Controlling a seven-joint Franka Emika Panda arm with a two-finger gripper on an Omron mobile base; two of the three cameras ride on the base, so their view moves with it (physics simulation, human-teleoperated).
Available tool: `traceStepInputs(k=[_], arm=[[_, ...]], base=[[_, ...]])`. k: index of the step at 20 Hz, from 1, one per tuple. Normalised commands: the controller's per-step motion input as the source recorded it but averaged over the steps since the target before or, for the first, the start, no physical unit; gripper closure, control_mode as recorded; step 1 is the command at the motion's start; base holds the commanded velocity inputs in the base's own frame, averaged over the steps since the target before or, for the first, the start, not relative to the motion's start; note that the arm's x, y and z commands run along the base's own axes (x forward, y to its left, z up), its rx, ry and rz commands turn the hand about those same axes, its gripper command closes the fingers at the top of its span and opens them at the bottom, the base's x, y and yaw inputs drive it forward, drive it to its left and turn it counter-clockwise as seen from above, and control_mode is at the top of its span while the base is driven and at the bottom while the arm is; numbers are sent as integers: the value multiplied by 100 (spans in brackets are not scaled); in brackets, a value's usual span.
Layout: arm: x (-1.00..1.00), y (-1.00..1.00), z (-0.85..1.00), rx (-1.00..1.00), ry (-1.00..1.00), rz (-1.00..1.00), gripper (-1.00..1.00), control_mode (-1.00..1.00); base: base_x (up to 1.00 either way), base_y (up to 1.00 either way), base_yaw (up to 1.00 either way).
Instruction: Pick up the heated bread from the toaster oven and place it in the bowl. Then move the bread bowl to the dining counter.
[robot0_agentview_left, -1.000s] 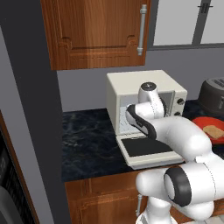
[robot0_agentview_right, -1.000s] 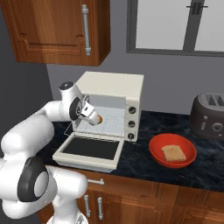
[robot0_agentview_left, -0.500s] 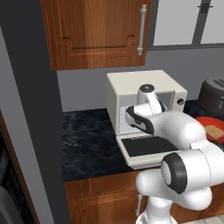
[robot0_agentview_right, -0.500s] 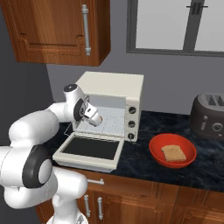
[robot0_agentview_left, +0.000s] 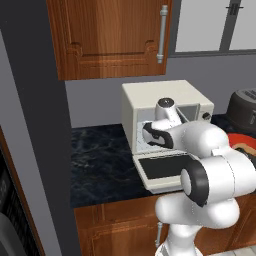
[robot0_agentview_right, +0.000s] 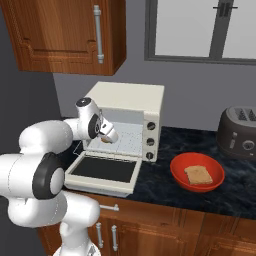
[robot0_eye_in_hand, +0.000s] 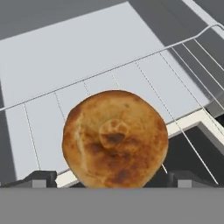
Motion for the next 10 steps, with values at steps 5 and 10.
traceStepInputs(k=[5,10], arm=[[10,0,-13,0,-1,0,-100,-100],[7,0,-11,-1,-1,0,-100,-100]], base=[[0,0,0],[0,0,0]])
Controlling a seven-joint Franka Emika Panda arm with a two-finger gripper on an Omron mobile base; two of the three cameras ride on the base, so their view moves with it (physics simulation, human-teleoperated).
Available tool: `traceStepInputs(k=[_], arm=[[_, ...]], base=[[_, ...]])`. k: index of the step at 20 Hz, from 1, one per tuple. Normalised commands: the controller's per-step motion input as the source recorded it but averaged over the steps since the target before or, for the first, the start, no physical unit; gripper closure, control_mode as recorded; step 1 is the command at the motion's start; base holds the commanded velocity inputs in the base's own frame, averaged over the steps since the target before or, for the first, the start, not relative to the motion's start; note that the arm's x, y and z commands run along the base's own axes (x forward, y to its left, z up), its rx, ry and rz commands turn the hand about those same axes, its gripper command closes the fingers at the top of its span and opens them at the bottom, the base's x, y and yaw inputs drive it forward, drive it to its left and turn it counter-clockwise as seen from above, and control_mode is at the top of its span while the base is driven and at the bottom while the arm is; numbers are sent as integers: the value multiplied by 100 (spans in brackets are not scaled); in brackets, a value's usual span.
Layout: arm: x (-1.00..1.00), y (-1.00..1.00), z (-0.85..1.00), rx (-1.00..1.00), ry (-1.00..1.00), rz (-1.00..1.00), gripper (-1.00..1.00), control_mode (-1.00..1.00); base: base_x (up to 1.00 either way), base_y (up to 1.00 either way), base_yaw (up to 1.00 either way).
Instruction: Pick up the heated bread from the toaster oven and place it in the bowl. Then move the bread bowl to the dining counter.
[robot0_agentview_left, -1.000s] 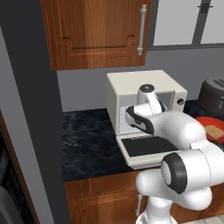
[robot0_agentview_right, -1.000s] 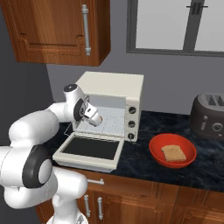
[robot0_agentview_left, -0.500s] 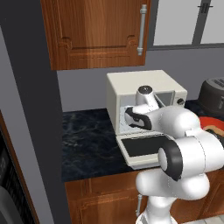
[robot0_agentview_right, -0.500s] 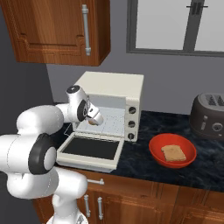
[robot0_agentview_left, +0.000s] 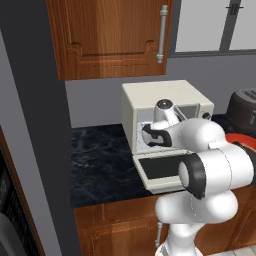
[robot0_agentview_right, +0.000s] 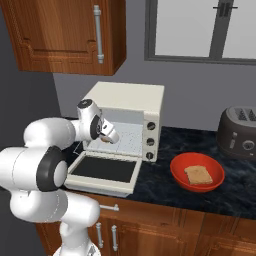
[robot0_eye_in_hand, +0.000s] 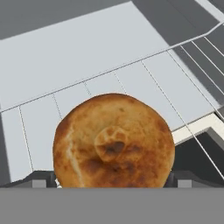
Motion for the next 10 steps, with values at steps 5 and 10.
traceStepInputs(k=[5,10], arm=[[0,0,-8,-1,-4,0,-100,-100],[0,0,-1,0,-1,0,100,-100]], base=[[0,0,0],[0,0,0]])
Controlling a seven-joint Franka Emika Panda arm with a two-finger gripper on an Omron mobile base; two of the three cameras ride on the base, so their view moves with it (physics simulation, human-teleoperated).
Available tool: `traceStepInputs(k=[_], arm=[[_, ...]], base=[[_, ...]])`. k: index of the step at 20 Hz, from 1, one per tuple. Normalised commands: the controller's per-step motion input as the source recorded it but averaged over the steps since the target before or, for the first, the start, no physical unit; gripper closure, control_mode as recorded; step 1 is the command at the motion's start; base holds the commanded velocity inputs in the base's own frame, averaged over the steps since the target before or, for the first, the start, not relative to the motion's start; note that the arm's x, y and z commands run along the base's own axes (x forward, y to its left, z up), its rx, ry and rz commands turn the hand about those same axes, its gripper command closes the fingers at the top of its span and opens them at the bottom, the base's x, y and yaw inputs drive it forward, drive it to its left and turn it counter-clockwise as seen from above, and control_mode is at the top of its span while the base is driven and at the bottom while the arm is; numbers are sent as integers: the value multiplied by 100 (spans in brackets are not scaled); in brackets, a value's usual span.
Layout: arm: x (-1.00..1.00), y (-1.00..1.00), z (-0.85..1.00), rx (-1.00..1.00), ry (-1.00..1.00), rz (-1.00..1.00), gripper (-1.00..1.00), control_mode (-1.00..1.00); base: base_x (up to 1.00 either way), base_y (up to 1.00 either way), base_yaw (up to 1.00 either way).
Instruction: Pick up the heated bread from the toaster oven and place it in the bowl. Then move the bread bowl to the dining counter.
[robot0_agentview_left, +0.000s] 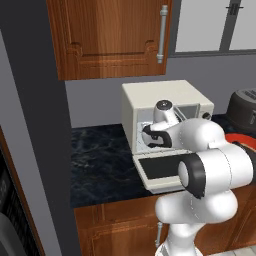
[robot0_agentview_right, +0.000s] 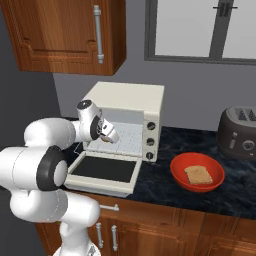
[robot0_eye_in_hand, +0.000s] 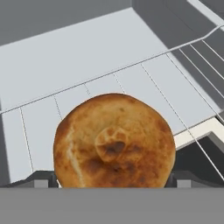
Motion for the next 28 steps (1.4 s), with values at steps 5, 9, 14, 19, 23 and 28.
traceStepInputs(k=[5,9,14,19,23,28], arm=[[-40,0,2,1,0,0,100,-100],[-98,-8,43,2,0,-4,100,-100],[-100,-30,67,0,0,-7,100,-100],[-100,-71,65,0,0,-12,100,-100],[-100,-96,51,2,0,-14,100,-100],[-71,-100,23,5,0,-12,100,-100]], base=[[0,0,0],[0,0,0],[0,0,0],[0,0,0],[0,0,0],[0,0,0]])
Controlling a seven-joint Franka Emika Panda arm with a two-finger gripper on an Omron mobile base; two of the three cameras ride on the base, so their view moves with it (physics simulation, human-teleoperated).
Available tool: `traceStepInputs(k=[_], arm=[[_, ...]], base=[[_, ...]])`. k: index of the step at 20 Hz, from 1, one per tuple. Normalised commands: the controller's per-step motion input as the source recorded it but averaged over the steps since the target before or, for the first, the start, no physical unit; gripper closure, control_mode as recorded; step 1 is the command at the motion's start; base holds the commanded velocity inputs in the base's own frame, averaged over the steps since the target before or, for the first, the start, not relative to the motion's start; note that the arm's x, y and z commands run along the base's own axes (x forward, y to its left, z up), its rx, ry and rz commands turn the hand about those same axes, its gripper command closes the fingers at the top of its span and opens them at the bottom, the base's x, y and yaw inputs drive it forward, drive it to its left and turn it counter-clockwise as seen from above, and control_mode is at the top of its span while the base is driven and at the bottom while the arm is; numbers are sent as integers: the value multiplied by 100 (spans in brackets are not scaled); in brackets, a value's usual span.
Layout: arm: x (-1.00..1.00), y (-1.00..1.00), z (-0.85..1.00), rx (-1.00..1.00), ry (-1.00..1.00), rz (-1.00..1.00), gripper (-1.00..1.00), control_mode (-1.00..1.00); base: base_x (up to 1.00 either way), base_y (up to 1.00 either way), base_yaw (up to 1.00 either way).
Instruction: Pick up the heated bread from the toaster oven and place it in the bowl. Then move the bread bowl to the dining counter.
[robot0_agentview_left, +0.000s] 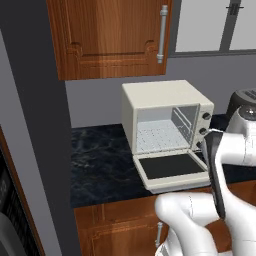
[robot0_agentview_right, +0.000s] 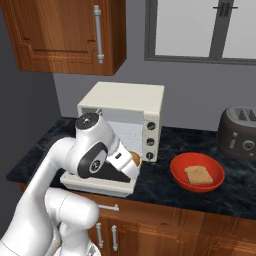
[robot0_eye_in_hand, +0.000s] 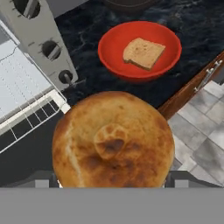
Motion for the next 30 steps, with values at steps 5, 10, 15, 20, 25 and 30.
traceStepInputs(k=[5,10,15,20,25,30], arm=[[-8,-100,3,5,1,-10,100,-100],[27,-100,0,12,13,-2,100,-100],[74,-100,-3,7,15,0,100,-100],[71,-79,-46,1,11,0,100,-100],[57,-65,-46,0,3,0,100,-100],[65,-44,-62,3,0,0,100,-100]], base=[[0,0,0],[0,0,0],[0,0,0],[0,0,0],[0,0,0],[0,0,0]])
